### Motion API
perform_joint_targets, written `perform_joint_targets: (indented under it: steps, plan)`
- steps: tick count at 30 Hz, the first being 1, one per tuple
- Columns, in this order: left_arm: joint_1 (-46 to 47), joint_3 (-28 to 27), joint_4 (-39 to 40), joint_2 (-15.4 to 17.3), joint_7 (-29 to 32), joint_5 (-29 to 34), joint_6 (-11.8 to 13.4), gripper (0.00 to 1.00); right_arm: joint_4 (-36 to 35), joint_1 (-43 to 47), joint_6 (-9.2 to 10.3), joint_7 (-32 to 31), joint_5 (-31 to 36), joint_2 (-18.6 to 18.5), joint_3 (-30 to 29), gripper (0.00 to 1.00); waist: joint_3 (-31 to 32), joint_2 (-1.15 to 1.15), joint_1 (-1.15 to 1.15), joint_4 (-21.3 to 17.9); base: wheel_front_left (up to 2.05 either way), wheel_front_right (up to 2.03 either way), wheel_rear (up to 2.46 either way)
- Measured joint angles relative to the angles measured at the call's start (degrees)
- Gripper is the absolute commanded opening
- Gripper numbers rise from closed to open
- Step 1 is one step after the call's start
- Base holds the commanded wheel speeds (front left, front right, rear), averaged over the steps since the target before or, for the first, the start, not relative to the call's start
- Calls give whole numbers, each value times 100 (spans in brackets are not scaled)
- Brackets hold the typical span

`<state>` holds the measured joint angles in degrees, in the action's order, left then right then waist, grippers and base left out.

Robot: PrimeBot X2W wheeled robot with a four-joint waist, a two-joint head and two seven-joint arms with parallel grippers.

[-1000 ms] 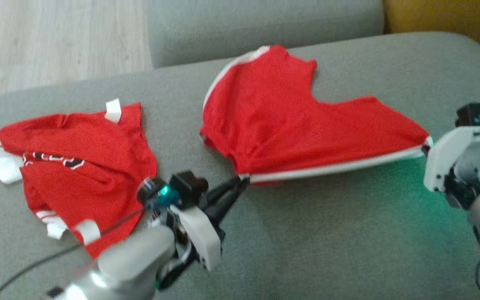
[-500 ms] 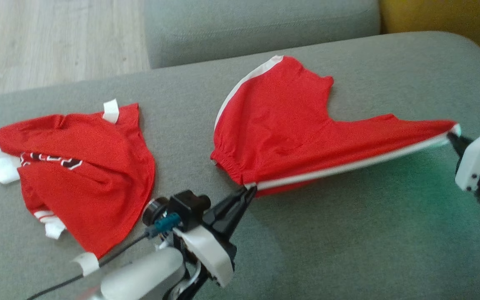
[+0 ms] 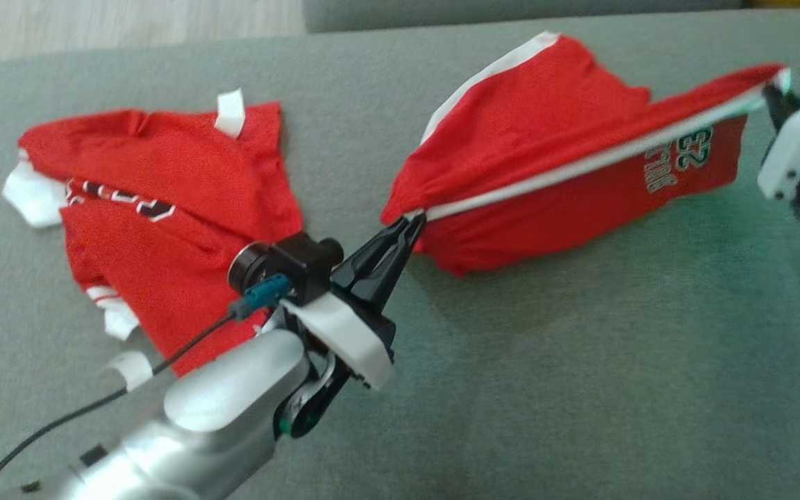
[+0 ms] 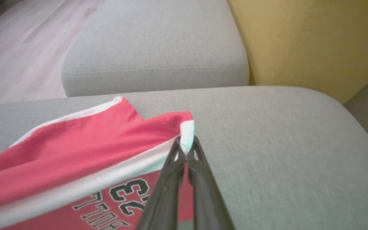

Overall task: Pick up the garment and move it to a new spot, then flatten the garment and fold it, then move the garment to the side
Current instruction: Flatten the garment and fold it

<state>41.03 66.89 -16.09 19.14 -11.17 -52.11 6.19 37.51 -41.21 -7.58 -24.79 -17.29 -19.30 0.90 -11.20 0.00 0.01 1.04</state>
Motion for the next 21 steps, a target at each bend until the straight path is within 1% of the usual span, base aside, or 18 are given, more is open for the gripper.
perform_joint_targets:
  steps: [3,7,11,18,21]
  plan:
    - [156,-21,-119,-118,0,0,-66,0,242,-430,0,9,278,87,-79,0,-201,0,0,168,0,0,0]
    - [417,-104,-352,-335,2,-54,-73,0,594,-1044,0,91,592,149,-182,0,-491,0,0,393,0,0,0]
    - [682,-166,-644,-584,19,-107,-196,0,1002,-1571,0,258,890,201,-292,0,-766,0,0,641,0,0,0]
    - [956,-177,-1071,-899,-56,-86,-426,0,1704,-2063,0,564,1296,209,-398,0,-1156,0,-1,1007,0,0,0]
    - [1012,-177,-1207,-1004,-103,-85,-489,0,1940,-2264,0,669,1399,209,-463,0,-1283,0,0,1130,0,0,0]
